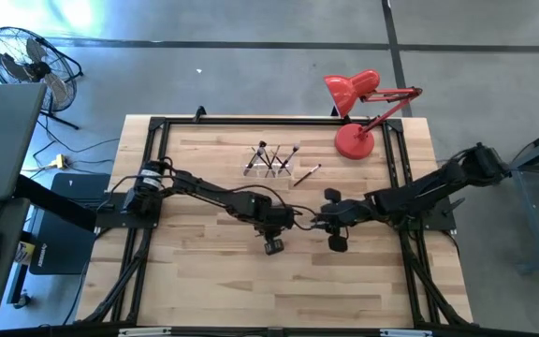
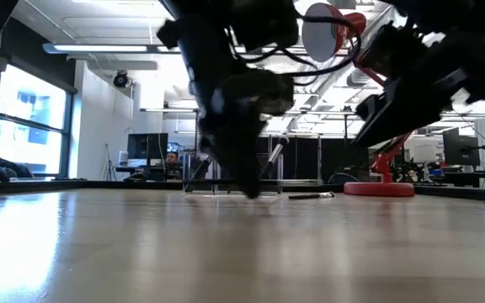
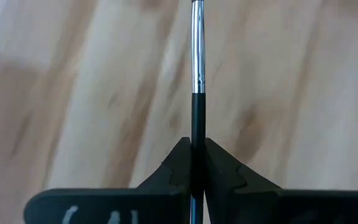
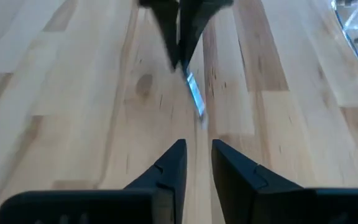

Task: Put items in baskets/containers
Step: Put the black eyeshadow brush into the transparent organizer

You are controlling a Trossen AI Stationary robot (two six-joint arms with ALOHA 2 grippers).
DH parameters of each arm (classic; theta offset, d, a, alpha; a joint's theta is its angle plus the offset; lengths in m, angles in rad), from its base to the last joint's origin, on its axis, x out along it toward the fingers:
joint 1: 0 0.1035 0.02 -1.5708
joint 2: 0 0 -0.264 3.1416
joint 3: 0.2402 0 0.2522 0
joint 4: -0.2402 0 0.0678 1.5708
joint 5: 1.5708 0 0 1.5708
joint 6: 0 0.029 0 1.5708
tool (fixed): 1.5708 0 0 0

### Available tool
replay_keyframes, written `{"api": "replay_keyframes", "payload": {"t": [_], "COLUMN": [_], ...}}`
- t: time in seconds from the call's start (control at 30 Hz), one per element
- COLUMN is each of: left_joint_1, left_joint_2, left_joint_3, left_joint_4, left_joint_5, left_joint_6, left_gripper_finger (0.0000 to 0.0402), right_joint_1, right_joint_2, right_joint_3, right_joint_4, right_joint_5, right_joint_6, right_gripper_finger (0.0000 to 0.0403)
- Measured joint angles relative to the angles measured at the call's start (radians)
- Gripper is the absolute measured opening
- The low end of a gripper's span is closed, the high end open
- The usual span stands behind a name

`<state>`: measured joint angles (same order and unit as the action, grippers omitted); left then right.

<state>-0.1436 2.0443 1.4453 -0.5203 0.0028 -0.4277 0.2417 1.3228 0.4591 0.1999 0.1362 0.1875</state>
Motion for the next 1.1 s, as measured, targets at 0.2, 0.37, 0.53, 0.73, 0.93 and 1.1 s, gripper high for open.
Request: {"api": "replay_keyframes", "payload": {"t": [0.2,0.37,0.53,0.73,0.93,1.1], "left_joint_1": [0.005,0.030,0.078,0.150,0.298,0.477], "left_joint_2": [-0.054,-0.191,-0.435,-0.750,-0.751,-0.664], "left_joint_3": [-0.022,-0.209,-0.539,-0.979,-1.304,-1.309], "left_joint_4": [-0.150,-0.119,0.157,0.932,1.729,1.818], "left_joint_5": [-0.039,-0.046,-0.103,-0.270,-0.316,-0.109], "left_joint_6": [0.025,-0.001,-0.099,-0.092,0.030,0.037], "left_gripper_finger": [0.0012,0.0012,0.0012,0.0012,0.0012,0.0012], "right_joint_1": [0.000,0.000,0.001,0.001,-0.006,-0.040], "right_joint_2": [-0.161,-0.234,-0.246,-0.221,-0.194,-0.165], "right_joint_3": [0.000,0.000,0.000,-0.001,0.002,-0.001], "right_joint_4": [-0.205,-0.280,-0.267,-0.228,-0.125,-0.027], "right_joint_5": [-0.032,-0.021,0.039,0.148,0.359,0.478], "right_joint_6": [0.149,0.231,0.257,0.261,0.259,0.250], "right_gripper_finger": [0.0068,0.0067,0.0067,0.0067,0.0067,0.0067]}}
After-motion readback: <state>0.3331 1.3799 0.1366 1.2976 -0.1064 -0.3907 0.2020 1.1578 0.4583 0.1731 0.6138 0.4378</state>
